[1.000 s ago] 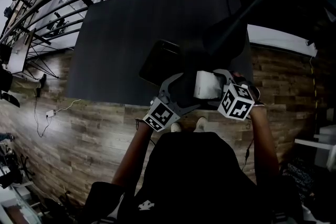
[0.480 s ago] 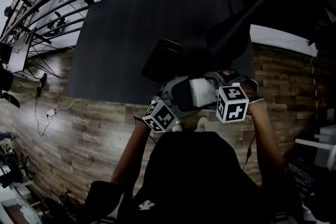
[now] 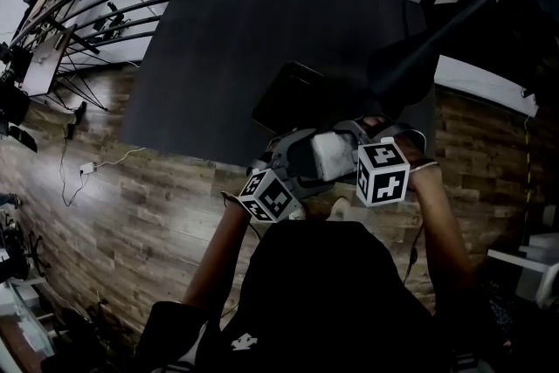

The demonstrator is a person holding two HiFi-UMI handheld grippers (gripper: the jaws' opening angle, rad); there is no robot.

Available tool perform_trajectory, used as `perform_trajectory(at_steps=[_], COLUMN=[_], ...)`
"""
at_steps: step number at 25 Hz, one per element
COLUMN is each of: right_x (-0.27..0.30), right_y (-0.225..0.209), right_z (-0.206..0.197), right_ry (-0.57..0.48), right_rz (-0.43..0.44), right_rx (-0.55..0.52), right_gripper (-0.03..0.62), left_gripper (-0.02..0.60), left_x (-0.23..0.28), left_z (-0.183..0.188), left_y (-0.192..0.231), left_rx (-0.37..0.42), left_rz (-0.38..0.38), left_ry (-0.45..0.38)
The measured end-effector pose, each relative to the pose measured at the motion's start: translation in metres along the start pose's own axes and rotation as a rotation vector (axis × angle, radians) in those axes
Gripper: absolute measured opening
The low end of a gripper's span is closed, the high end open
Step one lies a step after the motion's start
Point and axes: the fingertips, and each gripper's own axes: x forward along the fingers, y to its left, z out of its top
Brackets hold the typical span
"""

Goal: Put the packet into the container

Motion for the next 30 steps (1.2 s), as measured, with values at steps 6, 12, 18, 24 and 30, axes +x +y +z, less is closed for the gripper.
perform_trajectory(at_steps=[6,12,18,24,30], right_x=[0.005,0.007,0.003,0.002,0.000], right_y=[-0.008,-0.007,-0.011,-0.019,-0.018], right_z=[0.019,0.028,0.029,0.033,0.037], right_ry=[-0.003,-0.035,-0.032,-0.066,-0.117], right_rz=[0.003,0.023,-0.021,-0.045,-0.055], right_rx=[-0.054,-0.020,0.006,0.021,0.040], right_gripper=[0.457,0.457,0.457,0.458,0.459], left_gripper=[0.491,0.476,0.440,0.431,0.431], left_x=[-0.015,-0.025,-0.029,-0.032,-0.035], left_z=[-0.005,-0.008,-0.003,-0.003,-0.003], left_y=[0.010,0.011,0.015,0.022,0.020], left_rx=[-0.025,-0.041,0.004,0.024,0.042], left_rz=[0.058,0.050,0.052,0.060,0.063], left_ry=[0.007,0.078,0.098,0.108,0.109])
